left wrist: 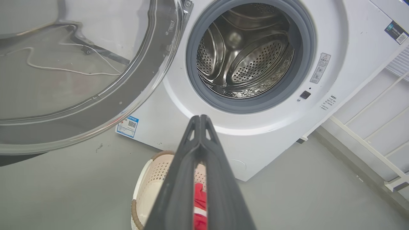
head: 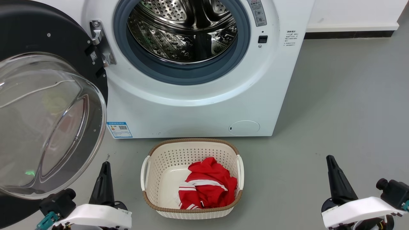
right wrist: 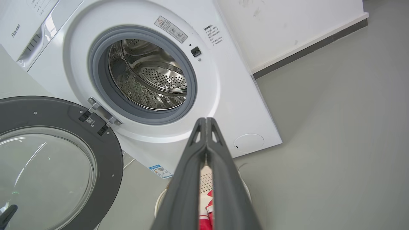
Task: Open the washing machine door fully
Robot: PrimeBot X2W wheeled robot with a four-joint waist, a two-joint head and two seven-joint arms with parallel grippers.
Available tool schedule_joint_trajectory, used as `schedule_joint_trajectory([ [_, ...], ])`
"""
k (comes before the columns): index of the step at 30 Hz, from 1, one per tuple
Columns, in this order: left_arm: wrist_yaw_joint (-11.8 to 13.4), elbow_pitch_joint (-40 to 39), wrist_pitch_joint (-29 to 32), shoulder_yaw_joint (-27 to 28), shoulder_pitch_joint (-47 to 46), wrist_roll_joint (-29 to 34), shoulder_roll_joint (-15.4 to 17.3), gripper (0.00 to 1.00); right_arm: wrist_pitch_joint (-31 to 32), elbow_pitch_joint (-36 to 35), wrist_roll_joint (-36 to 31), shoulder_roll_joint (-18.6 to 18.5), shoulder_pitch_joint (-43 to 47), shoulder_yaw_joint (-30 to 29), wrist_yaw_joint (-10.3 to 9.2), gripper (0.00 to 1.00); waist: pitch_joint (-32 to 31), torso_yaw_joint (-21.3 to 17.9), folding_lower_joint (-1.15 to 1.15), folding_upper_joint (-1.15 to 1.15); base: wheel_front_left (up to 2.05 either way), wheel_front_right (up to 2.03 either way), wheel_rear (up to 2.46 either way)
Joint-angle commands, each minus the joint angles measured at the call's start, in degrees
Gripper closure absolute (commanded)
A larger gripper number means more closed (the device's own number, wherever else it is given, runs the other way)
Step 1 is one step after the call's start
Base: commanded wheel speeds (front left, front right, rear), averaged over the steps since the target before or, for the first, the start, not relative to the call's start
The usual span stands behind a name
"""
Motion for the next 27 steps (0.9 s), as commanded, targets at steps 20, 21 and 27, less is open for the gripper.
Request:
schedule_joint_trajectory([
  [20,-1.0,1.5,4.3,0.8,-3.4,-18.4,0.1,1.00,2.9,1.6,17.8,-1.0,-3.3,-1.0,0.00,1.00,-0.3,0.0,0.00,0.00,0.00,0.00,0.00],
  [21,-1.0,1.6,4.5,0.9,-3.4,-19.2,0.1,1.00,3.0,1.7,18.6,-1.0,-3.4,-1.0,-0.01,1.00,-0.3,0.0,0.00,0.00,0.00,0.00,0.00],
  [27,-1.2,2.1,5.6,1.1,-3.9,-23.7,0.1,1.00,3.9,2.3,22.9,-1.1,-3.8,-1.4,0.00,1.00,-0.4,-0.1,0.00,0.00,0.00,0.00,0.00],
])
